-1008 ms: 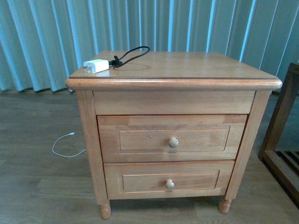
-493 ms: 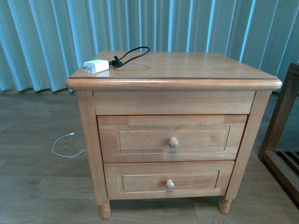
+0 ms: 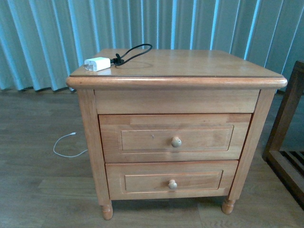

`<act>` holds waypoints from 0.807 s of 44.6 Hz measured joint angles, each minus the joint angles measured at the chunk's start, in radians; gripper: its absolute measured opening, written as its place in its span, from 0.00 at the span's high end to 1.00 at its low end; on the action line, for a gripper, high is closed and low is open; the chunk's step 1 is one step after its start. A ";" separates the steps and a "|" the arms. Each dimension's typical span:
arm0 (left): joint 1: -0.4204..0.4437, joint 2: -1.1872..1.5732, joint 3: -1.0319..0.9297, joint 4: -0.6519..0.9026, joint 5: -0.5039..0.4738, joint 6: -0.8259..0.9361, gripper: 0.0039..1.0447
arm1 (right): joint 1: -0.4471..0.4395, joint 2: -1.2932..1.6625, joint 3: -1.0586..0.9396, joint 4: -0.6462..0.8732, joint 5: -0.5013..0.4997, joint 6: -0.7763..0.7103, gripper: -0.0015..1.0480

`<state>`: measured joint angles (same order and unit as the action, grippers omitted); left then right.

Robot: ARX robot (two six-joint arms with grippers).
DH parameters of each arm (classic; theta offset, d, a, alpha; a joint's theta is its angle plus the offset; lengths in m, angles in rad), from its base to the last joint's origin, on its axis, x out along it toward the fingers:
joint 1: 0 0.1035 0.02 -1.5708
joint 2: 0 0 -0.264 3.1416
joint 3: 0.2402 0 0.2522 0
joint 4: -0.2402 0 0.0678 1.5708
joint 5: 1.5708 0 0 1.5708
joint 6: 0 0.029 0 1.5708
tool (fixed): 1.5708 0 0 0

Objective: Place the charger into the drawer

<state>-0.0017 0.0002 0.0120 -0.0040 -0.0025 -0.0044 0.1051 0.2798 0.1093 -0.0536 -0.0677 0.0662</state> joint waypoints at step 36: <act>0.000 0.000 0.000 0.000 0.000 0.000 0.06 | 0.305 1.549 0.574 0.849 0.277 -0.060 0.08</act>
<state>-0.0017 0.0002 0.0120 -0.0040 -0.0025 -0.0044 0.4103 1.8286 0.6834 0.7952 0.2096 0.0059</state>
